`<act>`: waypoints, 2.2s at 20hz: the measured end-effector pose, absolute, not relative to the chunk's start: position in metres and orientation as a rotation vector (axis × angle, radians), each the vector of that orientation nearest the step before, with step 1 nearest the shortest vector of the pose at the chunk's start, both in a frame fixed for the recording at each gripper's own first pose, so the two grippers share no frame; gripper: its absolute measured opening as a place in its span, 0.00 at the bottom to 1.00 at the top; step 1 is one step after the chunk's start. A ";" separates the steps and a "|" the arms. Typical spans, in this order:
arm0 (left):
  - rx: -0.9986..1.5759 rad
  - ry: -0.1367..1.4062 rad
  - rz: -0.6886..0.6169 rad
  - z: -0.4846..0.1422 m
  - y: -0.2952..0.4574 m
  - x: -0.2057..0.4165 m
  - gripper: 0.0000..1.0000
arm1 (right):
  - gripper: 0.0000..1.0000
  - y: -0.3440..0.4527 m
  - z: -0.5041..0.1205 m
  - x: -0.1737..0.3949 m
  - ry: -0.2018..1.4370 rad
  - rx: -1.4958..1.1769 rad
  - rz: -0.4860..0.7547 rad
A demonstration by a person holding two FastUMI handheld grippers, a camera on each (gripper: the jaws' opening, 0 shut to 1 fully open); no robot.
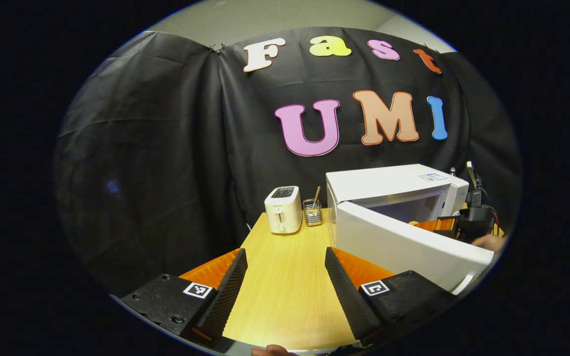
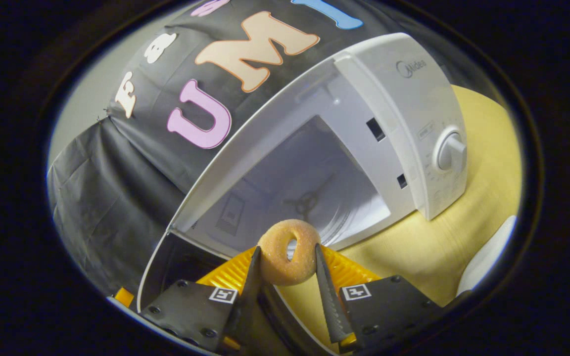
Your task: Open the microwave oven with the left hand, put the food in, and close the microwave oven.
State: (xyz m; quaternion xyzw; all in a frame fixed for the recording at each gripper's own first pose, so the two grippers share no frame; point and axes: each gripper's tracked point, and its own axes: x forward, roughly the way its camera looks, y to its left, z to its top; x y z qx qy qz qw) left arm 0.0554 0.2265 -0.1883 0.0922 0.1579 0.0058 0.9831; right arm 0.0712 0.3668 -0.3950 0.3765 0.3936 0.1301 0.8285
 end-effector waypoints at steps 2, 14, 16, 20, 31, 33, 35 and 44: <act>0.181 0.327 0.012 -0.190 0.231 0.054 0.93 | 0.55 0.373 -0.406 0.082 0.832 0.808 0.240; 0.153 0.336 -0.041 -0.196 0.217 0.061 0.93 | 0.55 0.393 -0.444 0.119 0.778 0.802 0.105; 0.155 0.329 -0.057 -0.194 0.212 0.063 0.93 | 0.57 0.391 -0.448 0.120 0.774 0.786 0.091; 0.142 0.332 -0.074 -0.197 0.206 0.065 0.93 | 0.68 0.393 -0.450 0.118 0.777 0.780 0.091; 0.133 0.321 -0.075 -0.195 0.201 0.064 0.93 | 0.82 0.388 -0.442 0.120 0.756 0.755 0.100; 0.126 0.324 -0.074 -0.196 0.198 0.064 0.93 | 0.90 0.383 -0.437 0.118 0.744 0.734 0.108; 0.118 0.324 -0.071 -0.196 0.195 0.063 0.93 | 0.90 0.379 -0.432 0.114 0.733 0.709 0.128; 0.085 0.321 -0.020 -0.192 0.182 0.050 0.93 | 0.90 0.360 -0.401 0.095 0.724 0.680 0.253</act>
